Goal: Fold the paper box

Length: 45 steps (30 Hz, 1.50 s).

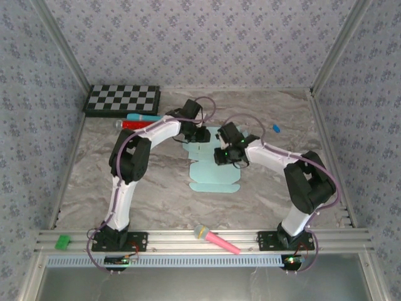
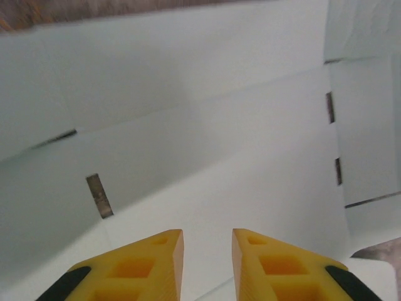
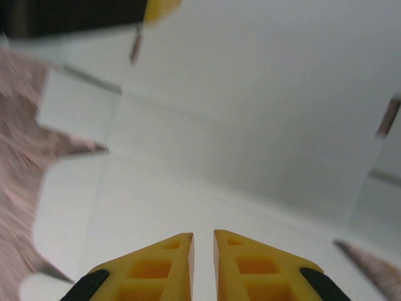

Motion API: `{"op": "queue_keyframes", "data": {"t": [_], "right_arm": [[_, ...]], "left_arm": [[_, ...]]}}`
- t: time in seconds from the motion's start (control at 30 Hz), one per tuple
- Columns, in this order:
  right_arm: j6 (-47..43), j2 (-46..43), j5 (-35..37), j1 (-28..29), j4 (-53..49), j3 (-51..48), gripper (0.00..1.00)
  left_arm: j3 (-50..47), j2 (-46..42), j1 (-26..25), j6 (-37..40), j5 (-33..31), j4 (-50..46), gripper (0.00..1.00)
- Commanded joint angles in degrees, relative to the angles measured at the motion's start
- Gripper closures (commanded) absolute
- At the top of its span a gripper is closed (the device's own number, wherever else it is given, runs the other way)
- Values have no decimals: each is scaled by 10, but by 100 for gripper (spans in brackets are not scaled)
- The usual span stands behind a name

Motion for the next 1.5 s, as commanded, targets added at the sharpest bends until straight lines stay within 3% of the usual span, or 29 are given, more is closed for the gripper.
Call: {"op": "queue_keyframes", "data": {"t": [0.0, 0.37, 0.53, 0.8, 1.23, 1.47], "right_arm": [[12, 30, -5, -19, -8, 42, 83], [27, 153, -16, -52, -3, 144, 83], [32, 185, -10, -49, 6, 144, 83], [37, 204, 1, -48, 5, 127, 84], [42, 214, 8, -44, 3, 126, 84], [42, 217, 7, -43, 2, 128, 84]], "left_arm": [[41, -35, 14, -15, -11, -25, 71], [200, 53, 24, -14, -108, -131, 64], [230, 77, 27, -14, -134, -138, 57], [281, 118, 28, -10, -162, -178, 54], [276, 132, 33, -8, -213, -192, 47], [276, 144, 35, 3, -178, -184, 43]]}}
